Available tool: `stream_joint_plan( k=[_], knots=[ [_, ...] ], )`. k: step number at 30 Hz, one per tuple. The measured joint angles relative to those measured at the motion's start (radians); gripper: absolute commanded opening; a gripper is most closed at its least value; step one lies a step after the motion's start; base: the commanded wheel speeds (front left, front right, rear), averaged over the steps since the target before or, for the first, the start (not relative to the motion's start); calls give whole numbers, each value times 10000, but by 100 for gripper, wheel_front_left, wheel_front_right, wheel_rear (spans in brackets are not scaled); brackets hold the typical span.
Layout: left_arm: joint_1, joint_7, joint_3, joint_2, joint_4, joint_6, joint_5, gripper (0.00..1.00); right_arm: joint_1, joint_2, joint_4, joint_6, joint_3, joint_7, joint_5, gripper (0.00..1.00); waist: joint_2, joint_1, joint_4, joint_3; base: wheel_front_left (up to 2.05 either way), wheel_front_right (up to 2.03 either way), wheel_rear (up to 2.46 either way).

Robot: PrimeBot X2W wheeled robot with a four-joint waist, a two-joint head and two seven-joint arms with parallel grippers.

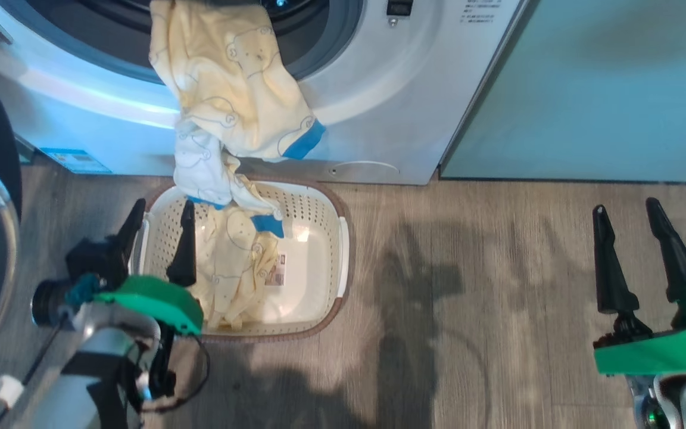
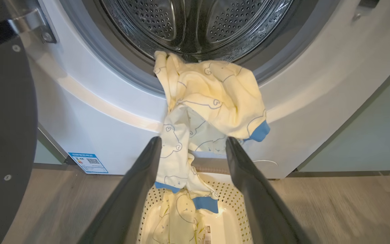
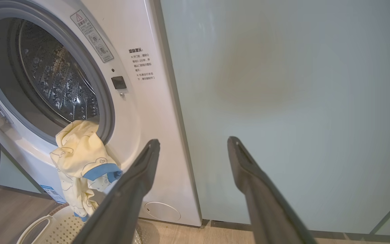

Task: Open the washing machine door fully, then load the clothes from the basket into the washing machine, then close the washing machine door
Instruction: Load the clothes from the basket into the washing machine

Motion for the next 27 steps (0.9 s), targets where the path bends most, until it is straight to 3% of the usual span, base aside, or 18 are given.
stream_joint_plan(
  k=[10,21,27],
  knots=[
    [-1786,155,-144,-36,2383,-769,-313,100,-449,0,-207,0,100,0,198,100,0,0,-192,1022,0,0,0],
    [-4824,17,2,-13,5559,-1705,-481,100,-1426,0,-543,0,326,-2,493,100,-1,3,-770,2808,0,0,0],
    [-6050,-56,4,29,6811,-2004,-476,100,-1526,0,-591,0,337,-2,602,100,-1,1,-1083,3424,0,0,0]
  ],
)
